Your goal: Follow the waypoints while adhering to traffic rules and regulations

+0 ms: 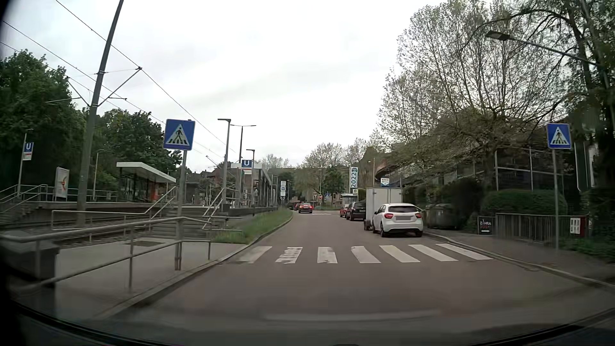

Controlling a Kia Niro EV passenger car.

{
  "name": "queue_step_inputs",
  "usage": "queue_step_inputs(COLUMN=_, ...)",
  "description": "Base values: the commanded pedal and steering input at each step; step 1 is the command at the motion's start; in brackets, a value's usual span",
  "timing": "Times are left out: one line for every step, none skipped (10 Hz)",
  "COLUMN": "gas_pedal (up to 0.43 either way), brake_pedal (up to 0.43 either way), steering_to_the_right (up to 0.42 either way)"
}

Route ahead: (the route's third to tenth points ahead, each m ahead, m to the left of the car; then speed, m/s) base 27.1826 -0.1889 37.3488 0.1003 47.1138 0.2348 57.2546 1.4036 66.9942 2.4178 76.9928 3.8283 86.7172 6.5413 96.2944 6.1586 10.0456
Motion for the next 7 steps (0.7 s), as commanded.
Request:
queue_step_inputs(gas_pedal=0.13, brake_pedal=0.0, steering_to_the_right=-0.002)
queue_step_inputs(gas_pedal=0.13, brake_pedal=0.0, steering_to_the_right=-0.003)
queue_step_inputs(gas_pedal=0.13, brake_pedal=0.0, steering_to_the_right=-0.003)
queue_step_inputs(gas_pedal=0.13, brake_pedal=0.0, steering_to_the_right=-0.003)
queue_step_inputs(gas_pedal=0.13, brake_pedal=0.0, steering_to_the_right=-0.003)
queue_step_inputs(gas_pedal=0.13, brake_pedal=0.0, steering_to_the_right=-0.003)
queue_step_inputs(gas_pedal=0.13, brake_pedal=0.0, steering_to_the_right=-0.003)
